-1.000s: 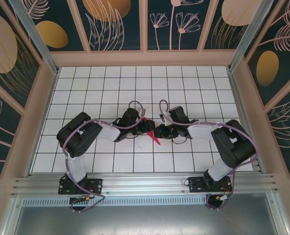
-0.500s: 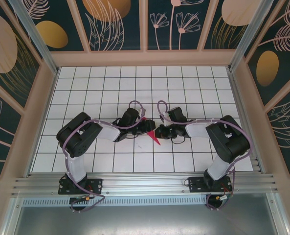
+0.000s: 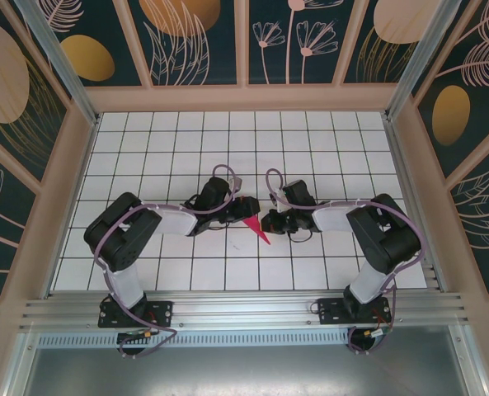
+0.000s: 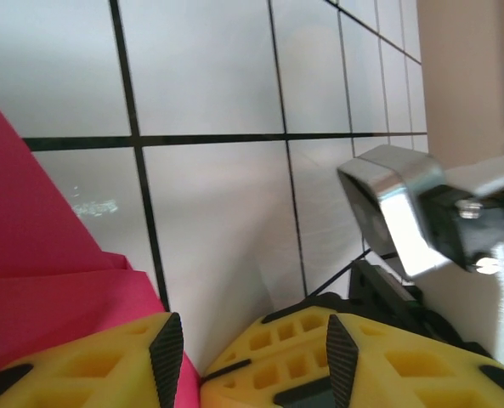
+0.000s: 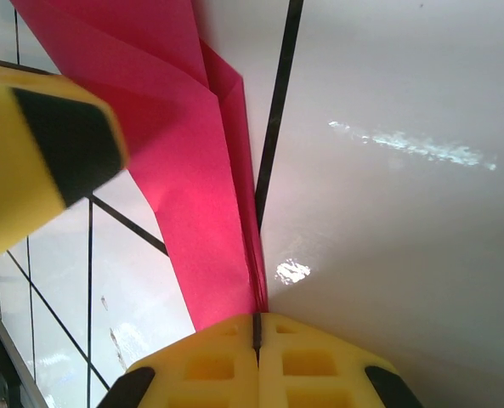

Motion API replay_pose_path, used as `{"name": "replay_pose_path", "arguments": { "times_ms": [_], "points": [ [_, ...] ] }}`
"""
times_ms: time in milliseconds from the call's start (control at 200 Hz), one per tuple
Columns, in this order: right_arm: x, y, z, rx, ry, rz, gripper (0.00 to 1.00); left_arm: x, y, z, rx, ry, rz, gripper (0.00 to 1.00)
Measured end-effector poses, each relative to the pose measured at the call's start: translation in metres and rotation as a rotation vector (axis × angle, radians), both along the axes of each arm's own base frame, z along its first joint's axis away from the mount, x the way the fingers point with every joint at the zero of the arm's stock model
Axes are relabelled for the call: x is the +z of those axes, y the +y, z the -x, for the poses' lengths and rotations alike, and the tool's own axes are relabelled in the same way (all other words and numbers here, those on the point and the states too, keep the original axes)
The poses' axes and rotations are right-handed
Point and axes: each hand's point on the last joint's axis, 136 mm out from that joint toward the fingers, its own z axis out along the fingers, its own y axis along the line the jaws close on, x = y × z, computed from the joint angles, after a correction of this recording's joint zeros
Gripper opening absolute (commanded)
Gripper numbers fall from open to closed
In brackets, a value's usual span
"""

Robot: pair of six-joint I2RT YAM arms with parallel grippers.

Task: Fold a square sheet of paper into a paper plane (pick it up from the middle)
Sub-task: Fold the wing for the fifth time at the center of the table.

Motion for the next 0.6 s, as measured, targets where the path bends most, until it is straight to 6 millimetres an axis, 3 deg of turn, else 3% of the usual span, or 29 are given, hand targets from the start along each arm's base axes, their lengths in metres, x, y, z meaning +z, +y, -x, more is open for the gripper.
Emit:
{"name": "replay_pose_path", "arguments": {
  "times_ms": [195, 370, 601],
  "points": [
    [-0.001, 0.000, 0.000, -0.002, 0.004, 0.000, 0.05, 0.022, 0.003, 0.003, -0.001, -0.042, 0.030, 0.45],
    [-0.001, 0.000, 0.000, -0.003, 0.004, 0.000, 0.04, 0.003, 0.012, 0.013, 0.004, -0.009, 0.000, 0.40],
    [-0.001, 0.000, 0.000, -0.003, 0.004, 0.000, 0.04, -0.018, 0.018, 0.006, 0.033, -0.020, -0.059, 0.38]
  ]
}}
